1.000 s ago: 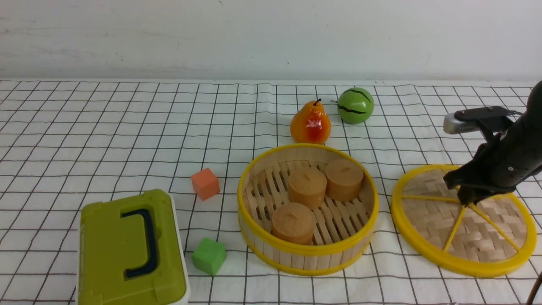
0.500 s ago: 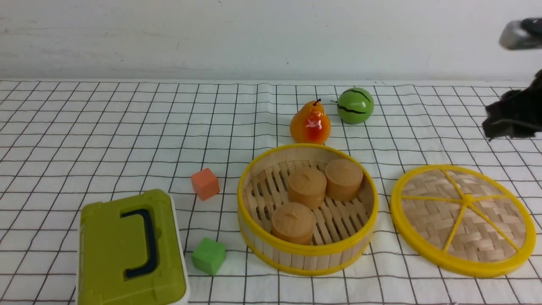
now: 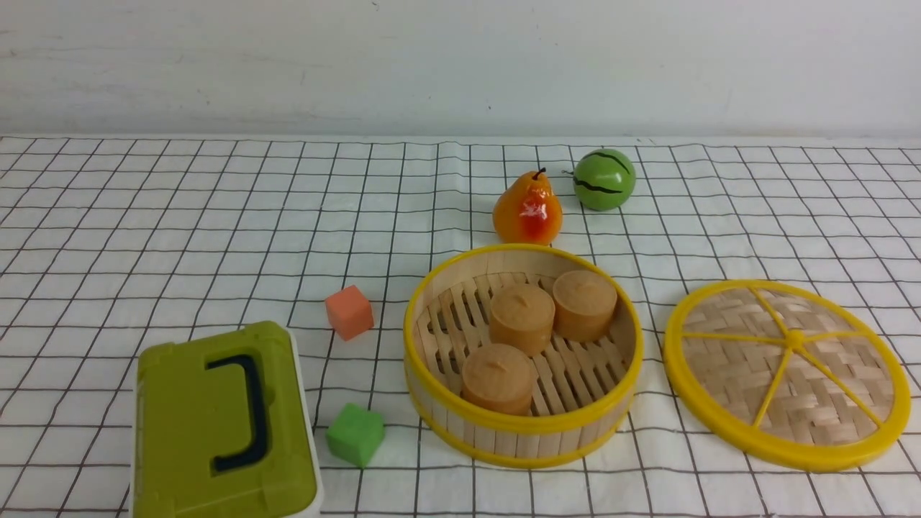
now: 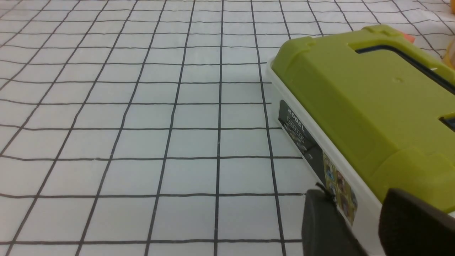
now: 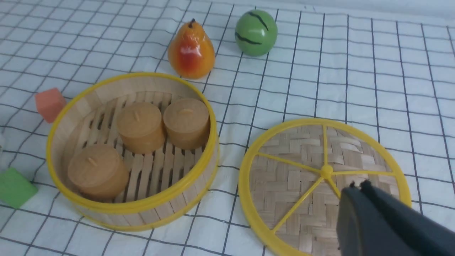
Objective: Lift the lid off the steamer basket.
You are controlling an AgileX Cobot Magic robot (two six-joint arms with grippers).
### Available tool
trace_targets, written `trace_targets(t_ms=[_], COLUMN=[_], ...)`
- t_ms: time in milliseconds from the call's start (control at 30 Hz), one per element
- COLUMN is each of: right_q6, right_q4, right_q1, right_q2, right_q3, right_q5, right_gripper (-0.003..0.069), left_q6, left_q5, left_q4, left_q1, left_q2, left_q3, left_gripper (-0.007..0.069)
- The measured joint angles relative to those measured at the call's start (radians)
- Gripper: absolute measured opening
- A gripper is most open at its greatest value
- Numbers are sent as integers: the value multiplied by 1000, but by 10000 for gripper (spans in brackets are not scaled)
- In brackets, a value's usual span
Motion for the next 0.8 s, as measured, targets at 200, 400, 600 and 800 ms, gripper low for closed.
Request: trace_targets(t_ms=[200,400,600,800], right_q6=[0,9,11,11], right_q4=[0,1,1,1], right_q1=[0,0,0,0], right_q2=[-105,-110,-110,-110], right_q3=[50,65,66,66], right_q5=[16,42,43,43], right_gripper=[-22,-18,-16,-16], left_q6=[0,0,0,0], left_q5=[0,0,0,0], left_q4=[0,0,0,0], left_q1=[0,0,0,0], left_q2=[0,0,0,0], left_q3=[0,0,0,0], left_gripper=[239,239,239,239])
